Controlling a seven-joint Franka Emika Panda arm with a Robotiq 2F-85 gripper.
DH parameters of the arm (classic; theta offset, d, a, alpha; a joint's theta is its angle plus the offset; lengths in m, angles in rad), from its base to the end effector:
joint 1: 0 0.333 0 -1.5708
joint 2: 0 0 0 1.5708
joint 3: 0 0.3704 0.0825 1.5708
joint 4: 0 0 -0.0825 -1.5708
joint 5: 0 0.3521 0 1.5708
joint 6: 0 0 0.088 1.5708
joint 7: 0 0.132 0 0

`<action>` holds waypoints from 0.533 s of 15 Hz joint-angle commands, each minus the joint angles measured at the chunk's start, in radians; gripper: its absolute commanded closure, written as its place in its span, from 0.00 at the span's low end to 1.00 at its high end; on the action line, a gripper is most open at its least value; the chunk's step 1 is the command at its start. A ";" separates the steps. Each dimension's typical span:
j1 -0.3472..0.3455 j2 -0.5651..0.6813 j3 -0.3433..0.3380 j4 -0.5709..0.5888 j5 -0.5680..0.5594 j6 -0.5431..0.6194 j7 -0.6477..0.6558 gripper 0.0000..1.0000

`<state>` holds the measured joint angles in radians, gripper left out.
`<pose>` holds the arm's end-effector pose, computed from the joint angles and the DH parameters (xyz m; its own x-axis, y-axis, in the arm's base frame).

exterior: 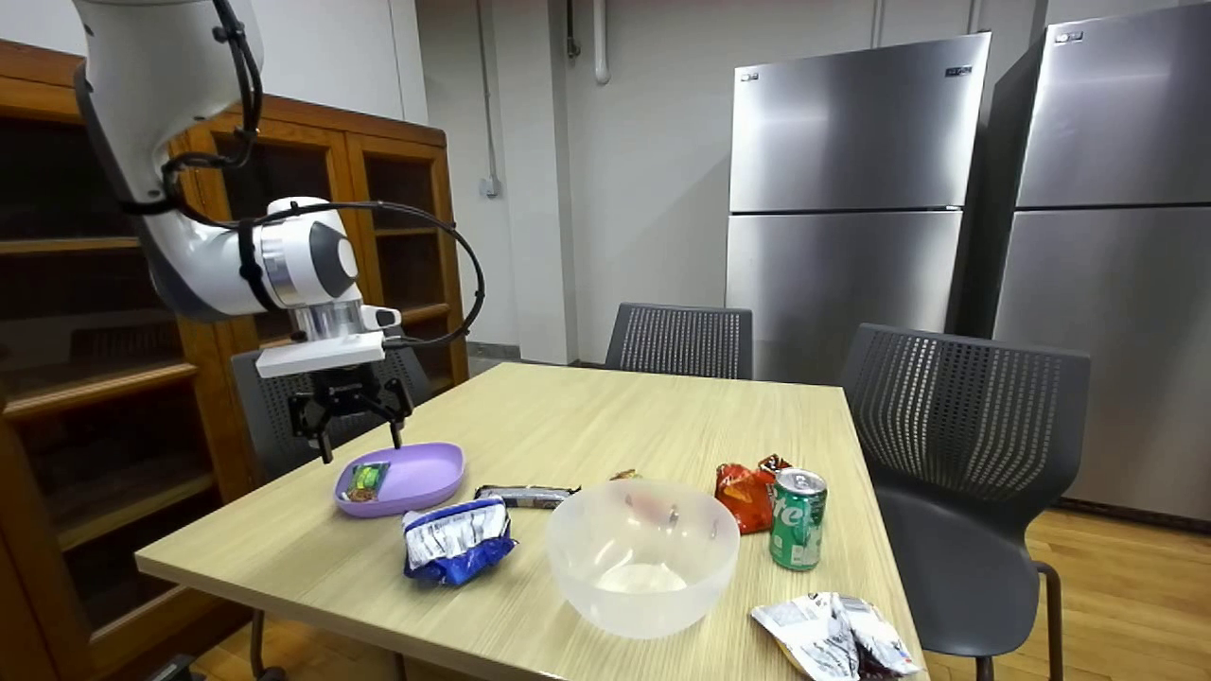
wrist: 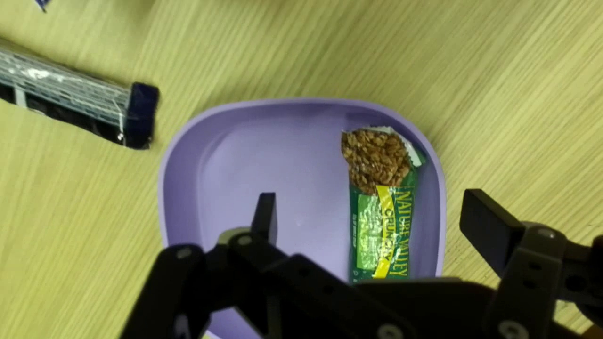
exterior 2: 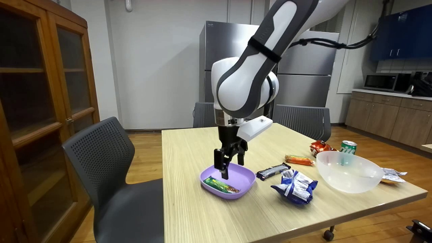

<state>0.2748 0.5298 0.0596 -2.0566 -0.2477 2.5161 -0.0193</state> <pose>0.5609 0.1919 0.2179 0.8506 0.5199 -0.0784 0.5256 -0.8450 0.0987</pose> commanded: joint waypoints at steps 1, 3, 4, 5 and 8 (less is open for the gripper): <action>0.006 -0.152 -0.030 -0.142 -0.037 -0.045 0.085 0.00; -0.001 -0.192 -0.045 -0.185 -0.047 -0.047 0.130 0.00; -0.008 -0.211 -0.049 -0.205 -0.047 -0.047 0.144 0.00; -0.017 -0.228 -0.050 -0.227 -0.042 -0.043 0.147 0.00; -0.035 -0.191 -0.036 -0.203 -0.033 -0.026 0.113 0.00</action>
<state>0.2617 0.3384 0.0013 -2.2622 -0.2696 2.4937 0.0865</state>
